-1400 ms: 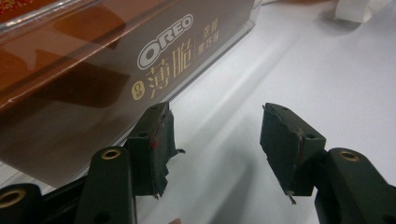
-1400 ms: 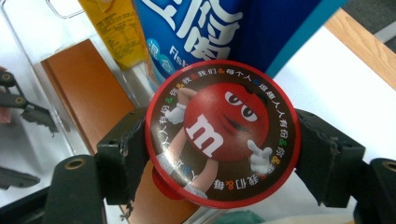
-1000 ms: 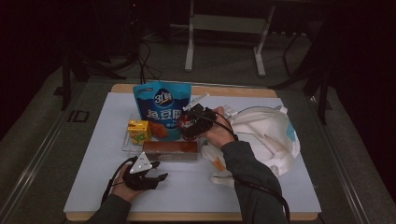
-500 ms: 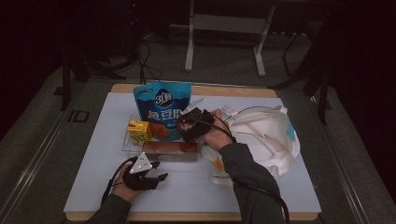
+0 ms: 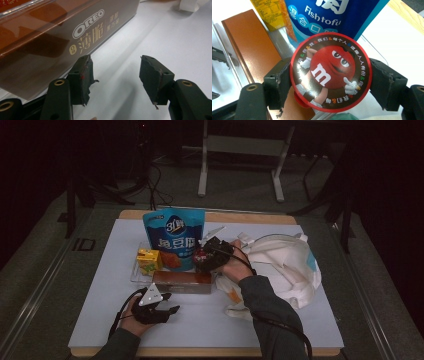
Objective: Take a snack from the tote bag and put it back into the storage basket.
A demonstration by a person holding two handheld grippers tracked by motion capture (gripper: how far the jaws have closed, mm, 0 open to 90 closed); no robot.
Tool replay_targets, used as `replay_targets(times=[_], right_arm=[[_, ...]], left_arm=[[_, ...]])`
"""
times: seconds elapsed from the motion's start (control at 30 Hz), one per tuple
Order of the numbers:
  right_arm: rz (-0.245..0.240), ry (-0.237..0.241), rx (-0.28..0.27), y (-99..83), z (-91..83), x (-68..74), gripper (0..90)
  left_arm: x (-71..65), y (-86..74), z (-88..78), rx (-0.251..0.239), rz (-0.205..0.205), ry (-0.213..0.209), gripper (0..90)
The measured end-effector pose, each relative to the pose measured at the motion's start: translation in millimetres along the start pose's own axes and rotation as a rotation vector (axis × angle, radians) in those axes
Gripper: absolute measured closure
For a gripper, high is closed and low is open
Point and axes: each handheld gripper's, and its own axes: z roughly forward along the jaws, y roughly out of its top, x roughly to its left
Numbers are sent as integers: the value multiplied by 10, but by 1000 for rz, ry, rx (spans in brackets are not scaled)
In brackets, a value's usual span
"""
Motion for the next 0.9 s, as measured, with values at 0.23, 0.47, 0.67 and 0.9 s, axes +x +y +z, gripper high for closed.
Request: replay_targets(times=[0.23, 0.47, 0.67, 0.9], right_arm=[[3, -2, 1, -7, -5, -7, 255], [12, 0, 2, -26, -3, 1, 265], [9, -1, 3, -27, -8, 2, 265], [24, -1, -1, -42, -11, 5, 267]], left_arm=[[0, 0, -1, 1, 3, 0, 436], [-1, 0, -1, 0, 2, -1, 435], [0, 0, -1, 1, 3, 0, 435], [-2, 0, -1, 1, 4, 0, 435]])
